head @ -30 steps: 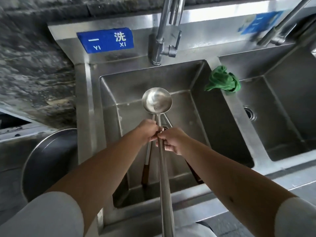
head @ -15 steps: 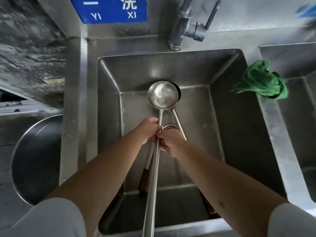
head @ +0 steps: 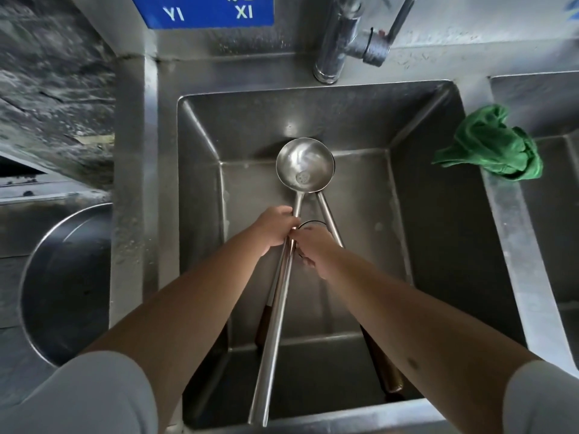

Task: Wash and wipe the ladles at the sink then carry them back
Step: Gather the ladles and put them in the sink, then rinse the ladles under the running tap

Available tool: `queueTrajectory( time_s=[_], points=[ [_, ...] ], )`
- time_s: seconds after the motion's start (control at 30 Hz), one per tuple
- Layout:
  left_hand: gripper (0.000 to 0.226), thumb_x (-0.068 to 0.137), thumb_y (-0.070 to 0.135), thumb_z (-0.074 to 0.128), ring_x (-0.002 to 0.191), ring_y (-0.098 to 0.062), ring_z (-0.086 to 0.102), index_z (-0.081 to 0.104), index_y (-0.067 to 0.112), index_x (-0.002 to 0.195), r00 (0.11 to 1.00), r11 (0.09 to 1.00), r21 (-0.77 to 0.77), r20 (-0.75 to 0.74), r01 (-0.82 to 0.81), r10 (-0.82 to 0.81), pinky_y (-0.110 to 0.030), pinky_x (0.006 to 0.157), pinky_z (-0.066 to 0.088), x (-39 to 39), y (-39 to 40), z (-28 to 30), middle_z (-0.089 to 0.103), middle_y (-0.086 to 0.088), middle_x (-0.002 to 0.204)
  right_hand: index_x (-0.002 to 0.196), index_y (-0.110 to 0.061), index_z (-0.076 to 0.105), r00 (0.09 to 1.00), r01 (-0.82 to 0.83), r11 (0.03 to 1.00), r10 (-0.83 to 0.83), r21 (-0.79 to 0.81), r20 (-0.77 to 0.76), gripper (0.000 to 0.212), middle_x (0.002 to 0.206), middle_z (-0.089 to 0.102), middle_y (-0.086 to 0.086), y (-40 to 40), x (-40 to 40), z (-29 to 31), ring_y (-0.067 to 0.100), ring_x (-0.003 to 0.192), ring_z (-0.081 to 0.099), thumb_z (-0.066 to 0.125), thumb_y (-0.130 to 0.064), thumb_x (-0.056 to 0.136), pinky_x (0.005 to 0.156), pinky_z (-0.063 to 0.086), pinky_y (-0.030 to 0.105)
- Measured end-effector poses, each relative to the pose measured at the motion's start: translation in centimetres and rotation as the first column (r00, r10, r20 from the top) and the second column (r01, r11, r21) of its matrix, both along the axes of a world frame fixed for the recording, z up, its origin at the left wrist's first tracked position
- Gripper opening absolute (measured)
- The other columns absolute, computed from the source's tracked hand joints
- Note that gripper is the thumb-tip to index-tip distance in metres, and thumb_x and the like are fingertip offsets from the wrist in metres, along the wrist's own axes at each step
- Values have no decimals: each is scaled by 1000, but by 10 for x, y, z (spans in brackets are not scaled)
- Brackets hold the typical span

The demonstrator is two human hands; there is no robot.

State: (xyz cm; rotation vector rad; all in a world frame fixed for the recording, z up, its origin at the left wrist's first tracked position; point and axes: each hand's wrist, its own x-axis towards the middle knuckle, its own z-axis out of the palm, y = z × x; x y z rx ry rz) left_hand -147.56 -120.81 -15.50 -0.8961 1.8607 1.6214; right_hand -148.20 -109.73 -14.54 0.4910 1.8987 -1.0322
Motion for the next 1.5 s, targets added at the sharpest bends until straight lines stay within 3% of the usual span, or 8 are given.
queueTrajectory(
  time_s=[0.33,0.57,0.7,0.83,0.93,1.17,1.27,1.5],
  points=[
    [9,85,19,58,69,-18,51,64,12,86,996,987,-135,0,86,-87,-28,66,39,-15,8,66,54,-4,74,110,-9,66,914,-275,951,305,143,-269,34,103,69,12,13,-33,58,31,98,65,60,-34,88,85,52,39],
    [68,75,38,60,112,-33,61,50,12,137,975,952,-288,-157,109,-159,-40,91,49,-67,12,132,63,-14,124,133,-19,56,853,-272,952,306,141,-423,46,127,62,5,23,-90,122,23,107,61,62,-34,90,73,46,24],
    [66,88,21,68,113,-19,53,39,5,144,955,961,-274,-279,26,-105,-29,93,46,-111,7,168,52,-3,131,139,-15,47,810,-221,970,242,104,-534,54,134,57,8,26,-146,165,25,116,59,65,-29,90,95,49,33],
    [59,87,28,70,106,-18,58,48,9,138,935,940,-339,-319,38,-153,-13,72,45,-149,-2,187,62,-8,125,138,-15,46,762,-103,988,151,113,-630,55,123,59,3,33,-189,194,19,97,55,66,-32,89,80,48,30],
    [79,71,52,70,119,-25,58,50,17,140,923,908,-418,-345,14,-173,-37,101,47,-163,-7,203,60,-7,134,135,-8,44,735,-54,987,141,149,-664,58,126,58,12,33,-211,201,26,102,56,67,-35,89,86,52,39],
    [36,61,60,61,98,-37,66,65,32,83,915,899,-429,-323,85,-241,-50,91,53,-239,-34,142,69,-13,93,96,-8,56,688,-67,962,236,265,-686,21,93,60,11,16,-241,204,29,87,55,52,-28,94,73,47,36],
    [20,83,38,63,90,-27,65,64,37,103,892,872,-487,-371,52,-260,-41,86,55,-244,-31,149,64,1,94,106,-3,61,691,-33,958,227,284,-687,22,102,63,16,13,-245,202,29,85,53,46,-16,96,69,39,31],
    [23,88,44,65,97,-27,65,66,25,102,898,858,-512,-363,30,-248,-38,89,54,-211,-8,212,70,-5,103,118,-2,61,658,-56,943,281,327,-699,32,112,66,17,13,-253,199,27,86,52,46,-5,90,70,36,29]
  ],
)
